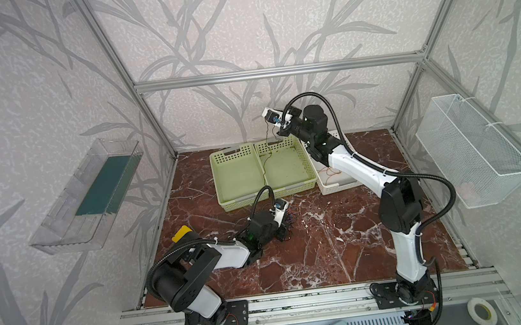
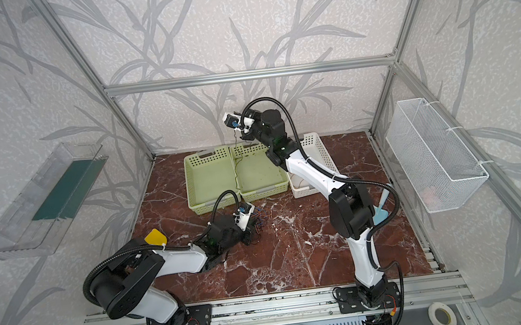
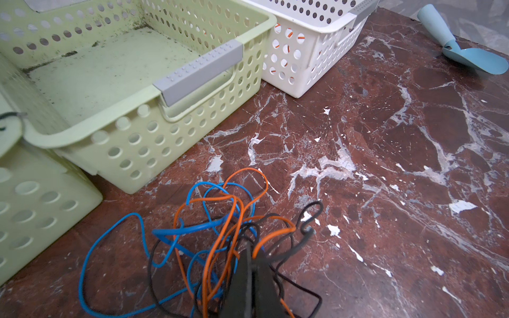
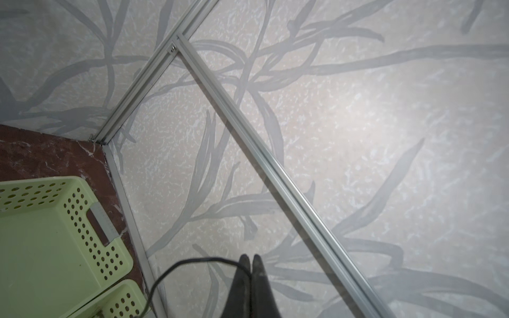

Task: Untangle and sort cables by color
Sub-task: Place the cable in the container.

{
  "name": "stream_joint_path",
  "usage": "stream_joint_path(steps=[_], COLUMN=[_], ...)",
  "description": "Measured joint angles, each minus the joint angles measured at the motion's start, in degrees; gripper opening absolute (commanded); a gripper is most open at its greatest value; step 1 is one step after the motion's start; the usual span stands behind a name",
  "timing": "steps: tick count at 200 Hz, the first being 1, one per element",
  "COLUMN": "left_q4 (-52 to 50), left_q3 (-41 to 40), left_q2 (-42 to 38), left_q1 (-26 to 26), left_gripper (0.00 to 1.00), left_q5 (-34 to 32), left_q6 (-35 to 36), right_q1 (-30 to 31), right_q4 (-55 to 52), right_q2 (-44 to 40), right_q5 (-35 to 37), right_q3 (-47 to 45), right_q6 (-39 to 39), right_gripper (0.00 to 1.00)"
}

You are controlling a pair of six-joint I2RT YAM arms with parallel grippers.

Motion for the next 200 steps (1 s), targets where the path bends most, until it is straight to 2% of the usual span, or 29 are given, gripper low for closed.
stream_joint_path(steps=[52, 116, 200], left_q4=[0.2, 0.5, 0.5], left_q3=[0.0, -0.2, -0.2], left_q2=[0.0, 0.0, 0.0], left_q1=[0.0, 0.0, 0.0], left_gripper=[0.0, 0.0, 0.0], left_q5=[0.0, 0.0, 0.0], left_q6=[0.5, 0.9, 0.9], right_q1=[-3.7, -7.6, -10.8], right_q4=[-2.7, -7.7, -10.8], right_q2=[5.6, 6.4, 6.4], right_q5=[5.0, 9.6, 11.3], right_q3=[-0.2, 1.5, 4.7], right_q6=[4.7, 6.6, 5.9], right_gripper=[0.0, 0.0, 0.0])
